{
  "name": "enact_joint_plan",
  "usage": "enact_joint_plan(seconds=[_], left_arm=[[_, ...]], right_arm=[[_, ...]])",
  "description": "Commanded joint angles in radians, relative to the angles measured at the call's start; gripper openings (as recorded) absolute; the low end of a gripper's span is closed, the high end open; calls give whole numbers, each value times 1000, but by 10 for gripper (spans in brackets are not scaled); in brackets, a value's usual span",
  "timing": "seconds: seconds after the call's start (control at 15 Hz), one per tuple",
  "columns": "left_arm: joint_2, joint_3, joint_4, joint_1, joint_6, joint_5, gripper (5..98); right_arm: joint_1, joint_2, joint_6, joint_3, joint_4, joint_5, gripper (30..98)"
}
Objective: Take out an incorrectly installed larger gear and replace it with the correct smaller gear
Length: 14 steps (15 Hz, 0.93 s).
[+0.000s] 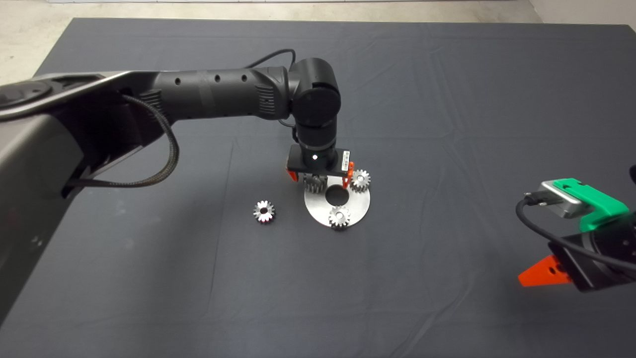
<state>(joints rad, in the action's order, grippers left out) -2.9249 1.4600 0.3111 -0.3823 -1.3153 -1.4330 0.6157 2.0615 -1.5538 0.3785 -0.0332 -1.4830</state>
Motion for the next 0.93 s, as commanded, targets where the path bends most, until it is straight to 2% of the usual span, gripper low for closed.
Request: enact_joint_plan(seconds=[0.0, 0.33, 0.67, 0.87], left_arm=[[1, -1, 10, -17, 4, -7, 930], [3, -5, 11, -17, 5, -7, 930], [2, -6, 11, -17, 7, -7, 853], [3, -3, 11, -17, 7, -7, 847]], right_arm=[[18, 1, 1, -6, 24, 4, 660], [19, 0, 1, -6, 24, 4, 660], [21, 1, 1, -6, 22, 4, 660], [23, 1, 1, -6, 22, 4, 660]])
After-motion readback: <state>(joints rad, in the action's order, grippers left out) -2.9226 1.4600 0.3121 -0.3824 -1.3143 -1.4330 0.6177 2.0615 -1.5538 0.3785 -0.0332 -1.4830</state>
